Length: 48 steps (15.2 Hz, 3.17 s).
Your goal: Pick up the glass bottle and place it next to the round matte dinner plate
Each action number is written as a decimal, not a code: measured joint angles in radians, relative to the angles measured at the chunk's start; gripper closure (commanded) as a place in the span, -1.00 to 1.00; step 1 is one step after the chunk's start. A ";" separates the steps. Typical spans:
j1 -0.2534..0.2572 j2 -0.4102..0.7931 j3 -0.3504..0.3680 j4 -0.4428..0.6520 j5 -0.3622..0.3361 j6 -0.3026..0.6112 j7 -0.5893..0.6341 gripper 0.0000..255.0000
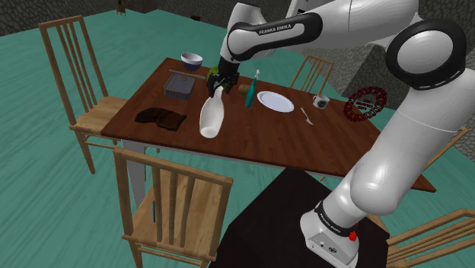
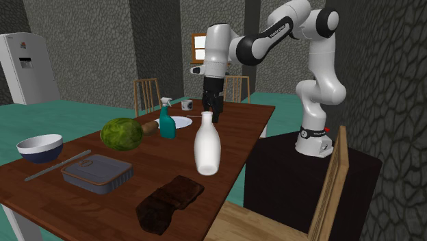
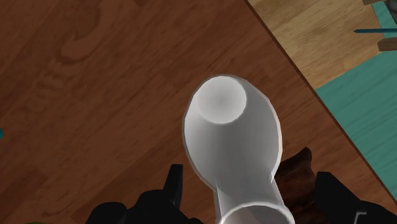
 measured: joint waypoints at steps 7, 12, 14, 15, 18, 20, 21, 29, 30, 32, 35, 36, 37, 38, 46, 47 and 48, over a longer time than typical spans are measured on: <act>0.000 0.001 0.000 -0.001 0.000 0.001 0.000 1.00; 0.000 0.000 0.000 -0.001 0.000 0.001 0.000 1.00; 0.000 0.000 0.000 -0.001 0.000 0.001 0.000 1.00; 0.000 0.000 0.000 -0.001 0.000 0.001 0.000 1.00; 0.000 -0.011 0.000 0.014 0.000 -0.025 0.000 1.00; 0.000 -0.018 0.000 0.030 0.001 -0.048 0.000 1.00; 0.000 -0.018 0.000 0.044 0.000 -0.061 -0.001 1.00; 0.000 -0.042 0.000 0.121 0.001 -0.163 0.001 1.00; 0.001 -0.045 0.001 0.132 0.001 -0.177 0.002 1.00; -0.001 -0.048 0.000 0.155 0.001 -0.203 -0.001 1.00; -0.002 -0.049 -0.002 0.195 0.002 -0.244 -0.003 1.00; -0.002 -0.051 -0.001 0.206 0.001 -0.257 -0.001 1.00; -0.001 -0.053 0.000 0.218 0.001 -0.271 0.000 1.00; 0.000 -0.054 0.000 0.228 0.001 -0.282 0.001 1.00; 0.000 -0.048 0.000 0.343 0.001 -0.390 0.001 1.00; 0.000 -0.047 0.000 0.356 0.001 -0.404 0.002 1.00; 0.000 -0.046 0.000 0.372 0.001 -0.418 0.002 1.00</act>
